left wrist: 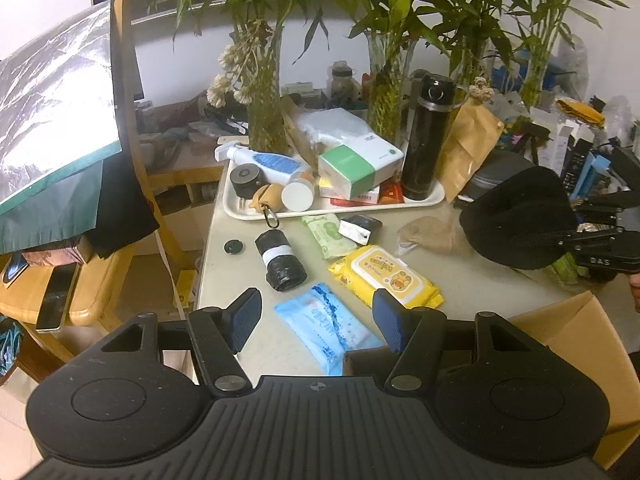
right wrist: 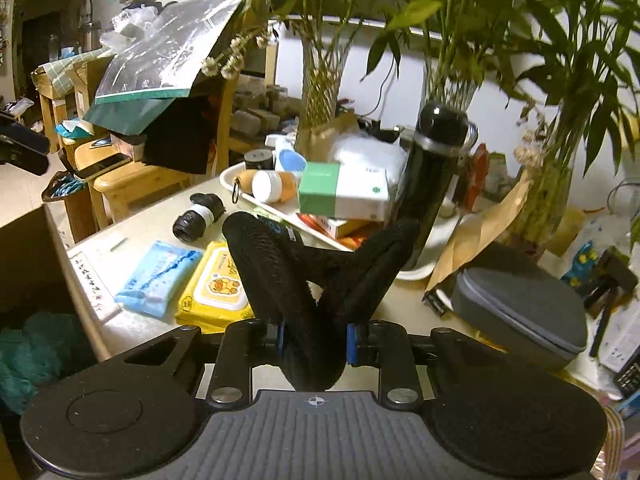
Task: Organize soft objects
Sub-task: 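Lift the black slipper with the right tool while the left tool reaches the black roll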
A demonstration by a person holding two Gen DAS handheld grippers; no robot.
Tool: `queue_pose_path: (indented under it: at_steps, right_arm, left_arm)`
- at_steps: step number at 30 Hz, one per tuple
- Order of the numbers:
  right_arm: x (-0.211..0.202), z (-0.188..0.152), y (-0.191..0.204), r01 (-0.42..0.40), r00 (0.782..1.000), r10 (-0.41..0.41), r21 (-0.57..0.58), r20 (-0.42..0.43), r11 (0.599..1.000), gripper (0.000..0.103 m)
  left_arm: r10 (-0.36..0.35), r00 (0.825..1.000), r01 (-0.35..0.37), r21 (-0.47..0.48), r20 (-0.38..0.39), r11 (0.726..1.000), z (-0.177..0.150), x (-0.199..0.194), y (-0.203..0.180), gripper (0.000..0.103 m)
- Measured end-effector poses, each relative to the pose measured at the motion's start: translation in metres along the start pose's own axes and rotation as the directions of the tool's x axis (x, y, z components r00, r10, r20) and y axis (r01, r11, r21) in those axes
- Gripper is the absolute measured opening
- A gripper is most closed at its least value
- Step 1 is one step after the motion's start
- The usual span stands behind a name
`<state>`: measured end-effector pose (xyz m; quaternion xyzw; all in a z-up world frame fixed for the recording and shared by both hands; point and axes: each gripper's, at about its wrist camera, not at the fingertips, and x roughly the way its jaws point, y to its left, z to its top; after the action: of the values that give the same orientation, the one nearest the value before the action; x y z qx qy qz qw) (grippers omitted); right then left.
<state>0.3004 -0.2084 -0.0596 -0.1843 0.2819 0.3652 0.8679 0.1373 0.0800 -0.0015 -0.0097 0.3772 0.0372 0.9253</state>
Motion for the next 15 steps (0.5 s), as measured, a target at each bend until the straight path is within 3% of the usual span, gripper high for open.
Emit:
queue_pose_path:
  at_steps: [9,15]
  right_arm:
    - [-0.038,0.003,0.009,0.053,0.998,-0.055,0.037,0.044,0.998,0.029]
    - [-0.054,-0.008,0.010,0.084,0.995,-0.089,0.143,0.033,0.986,0.029]
  left_arm:
    - [-0.024,0.999,0.023,0.031,0.021,0.999,0.002,-0.005,0.000,0.061]
    - [-0.050,0.998,0.049,0.045,0.032,0.998,0.008,0.002,0.007,0.061]
